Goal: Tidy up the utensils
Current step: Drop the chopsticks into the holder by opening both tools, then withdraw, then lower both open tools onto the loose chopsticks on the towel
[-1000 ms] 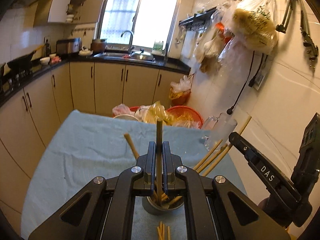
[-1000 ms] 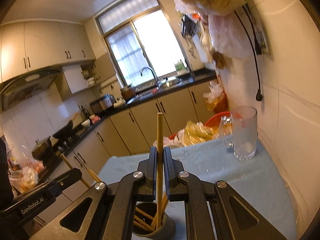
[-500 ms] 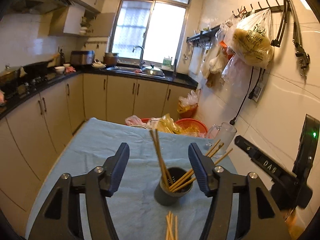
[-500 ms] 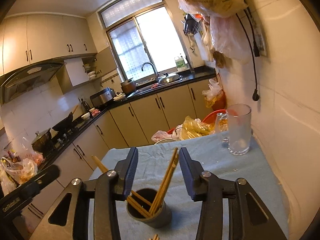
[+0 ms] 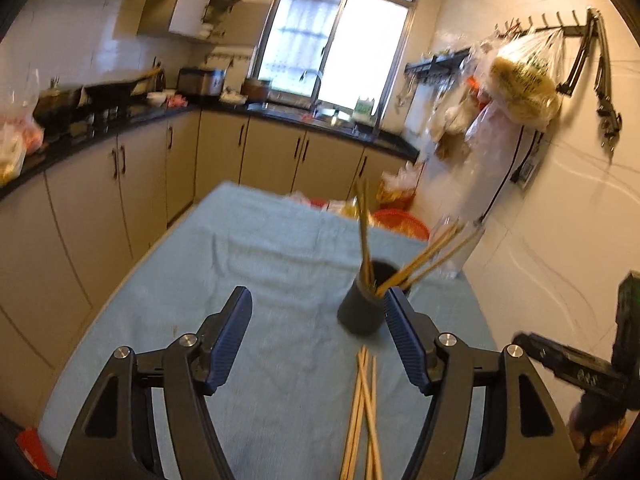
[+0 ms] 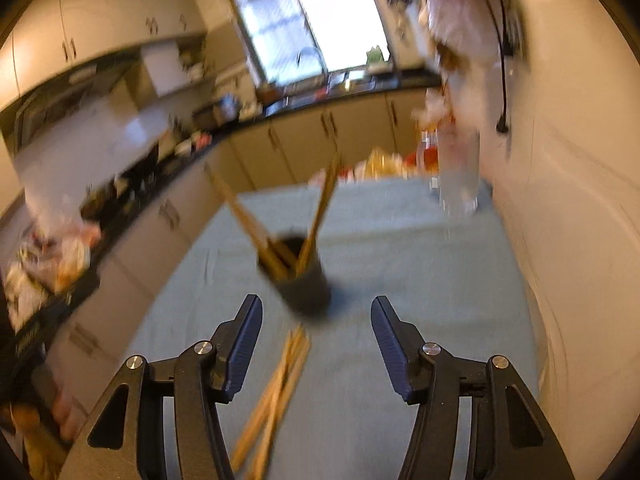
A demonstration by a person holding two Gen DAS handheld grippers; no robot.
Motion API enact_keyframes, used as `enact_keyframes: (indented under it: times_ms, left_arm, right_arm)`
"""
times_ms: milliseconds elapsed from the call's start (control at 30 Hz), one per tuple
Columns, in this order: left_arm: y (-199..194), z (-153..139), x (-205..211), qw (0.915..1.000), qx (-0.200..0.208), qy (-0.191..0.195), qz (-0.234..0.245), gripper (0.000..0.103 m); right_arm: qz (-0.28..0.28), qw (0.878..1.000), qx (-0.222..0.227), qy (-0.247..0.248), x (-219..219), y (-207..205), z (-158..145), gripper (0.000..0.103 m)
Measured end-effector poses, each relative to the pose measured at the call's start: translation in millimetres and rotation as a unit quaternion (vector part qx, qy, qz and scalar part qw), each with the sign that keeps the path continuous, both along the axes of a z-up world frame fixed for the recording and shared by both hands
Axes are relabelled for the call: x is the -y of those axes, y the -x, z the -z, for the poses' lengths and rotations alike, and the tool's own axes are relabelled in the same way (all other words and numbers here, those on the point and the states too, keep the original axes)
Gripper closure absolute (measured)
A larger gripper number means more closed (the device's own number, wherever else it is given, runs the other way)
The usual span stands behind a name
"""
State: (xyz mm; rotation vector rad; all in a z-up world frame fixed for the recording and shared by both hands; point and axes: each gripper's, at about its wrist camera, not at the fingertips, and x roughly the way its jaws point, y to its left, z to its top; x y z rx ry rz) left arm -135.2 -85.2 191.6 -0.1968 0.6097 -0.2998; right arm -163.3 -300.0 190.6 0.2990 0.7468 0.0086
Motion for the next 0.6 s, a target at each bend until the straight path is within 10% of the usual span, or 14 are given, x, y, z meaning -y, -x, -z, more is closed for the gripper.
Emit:
enact_keyframes:
  times_ms: [433,600]
  left_arm:
    - [20,111,30,0.9881,-0.115,-0.073,0.072,0.037]
    - [16,140,50,0.9773,-0.152,-0.093,0.114,0.06]
  right_arm:
    - [-0.039,0.994,-0.096,-0.032,-40,38,112,0.041]
    - [-0.066,0.99,-0.113,-0.046,-67,28,133,0.041]
